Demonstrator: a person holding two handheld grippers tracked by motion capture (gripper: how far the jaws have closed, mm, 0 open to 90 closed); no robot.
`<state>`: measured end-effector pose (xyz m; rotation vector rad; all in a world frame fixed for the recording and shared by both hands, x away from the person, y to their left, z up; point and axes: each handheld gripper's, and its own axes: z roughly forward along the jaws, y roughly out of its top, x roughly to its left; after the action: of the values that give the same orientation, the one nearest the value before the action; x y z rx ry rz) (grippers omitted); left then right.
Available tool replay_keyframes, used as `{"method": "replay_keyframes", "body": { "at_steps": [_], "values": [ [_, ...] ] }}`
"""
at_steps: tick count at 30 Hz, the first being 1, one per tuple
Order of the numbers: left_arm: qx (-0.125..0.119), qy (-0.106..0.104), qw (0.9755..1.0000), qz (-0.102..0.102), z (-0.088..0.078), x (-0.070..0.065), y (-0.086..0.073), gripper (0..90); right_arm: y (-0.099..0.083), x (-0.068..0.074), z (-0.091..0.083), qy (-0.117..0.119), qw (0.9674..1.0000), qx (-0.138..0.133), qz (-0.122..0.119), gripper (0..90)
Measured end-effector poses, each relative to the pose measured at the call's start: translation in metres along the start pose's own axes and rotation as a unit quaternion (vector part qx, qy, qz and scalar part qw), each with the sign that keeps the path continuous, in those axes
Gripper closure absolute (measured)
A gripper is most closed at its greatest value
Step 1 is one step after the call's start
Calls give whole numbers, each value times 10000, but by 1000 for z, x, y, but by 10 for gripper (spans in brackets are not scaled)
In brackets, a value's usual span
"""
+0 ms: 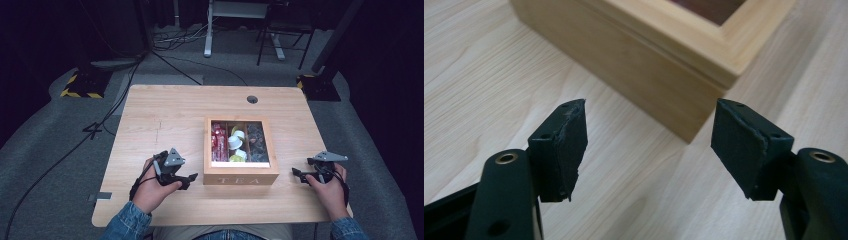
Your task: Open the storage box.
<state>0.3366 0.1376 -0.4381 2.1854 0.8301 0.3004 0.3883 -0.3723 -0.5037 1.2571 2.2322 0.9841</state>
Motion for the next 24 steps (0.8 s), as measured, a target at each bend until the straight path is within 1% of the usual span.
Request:
{"method": "replay_keyframes", "body": {
  "at_steps": [2,3,7,9,10,12,13,15,16,17,18,19,20,21,22,23,24],
  "values": [
    [-67,-84,9999,65,3,-7,2,320,0,0,0,0,10000,0,0,160],
    [-93,-118,9999,58,4,-9,3,322,0,0,0,0,10000,0,0,160],
    [-134,-233,9996,70,8,-14,3,328,0,0,0,0,10000,-1,0,160],
    [-148,-274,9995,113,12,-18,3,338,0,0,0,-1,10000,0,0,160],
    [-131,-314,9993,143,15,-20,3,345,0,0,0,0,10000,0,0,160],
    [-101,-332,9993,133,17,-22,2,362,0,0,0,-1,10000,0,0,160],
    [-67,-339,9993,169,19,-23,2,378,0,0,0,0,10000,-1,1,160],
    [-66,-316,9993,209,22,-25,2,421,0,0,0,1,10000,1,0,160],
    [-88,-294,9993,189,24,-26,1,467,0,0,0,0,10000,0,1,160],
    [-98,-276,9994,200,25,-26,1,467,0,0,0,0,10000,0,1,160],
    [-143,-226,9994,222,27,-29,0,517,0,0,0,0,10000,0,0,160],
    [-143,-226,9994,222,27,-29,0,523,0,0,0,0,10000,0,0,160],
    [-163,-151,9995,242,27,-30,-1,523,0,0,0,0,10000,0,1,160],
    [-193,-71,9994,266,27,-31,-2,547,0,0,0,0,10000,-1,1,160],
    [-193,-71,9994,266,27,-31,-2,558,0,0,0,-1,10000,-1,1,160],
    [-210,-24,9994,270,27,-31,-2,558,0,0,0,-1,10000,-1,1,160],
    [-249,-13,9994,259,26,-31,-2,589,0,0,0,-1,10000,-3,0,160]
  ]
}}
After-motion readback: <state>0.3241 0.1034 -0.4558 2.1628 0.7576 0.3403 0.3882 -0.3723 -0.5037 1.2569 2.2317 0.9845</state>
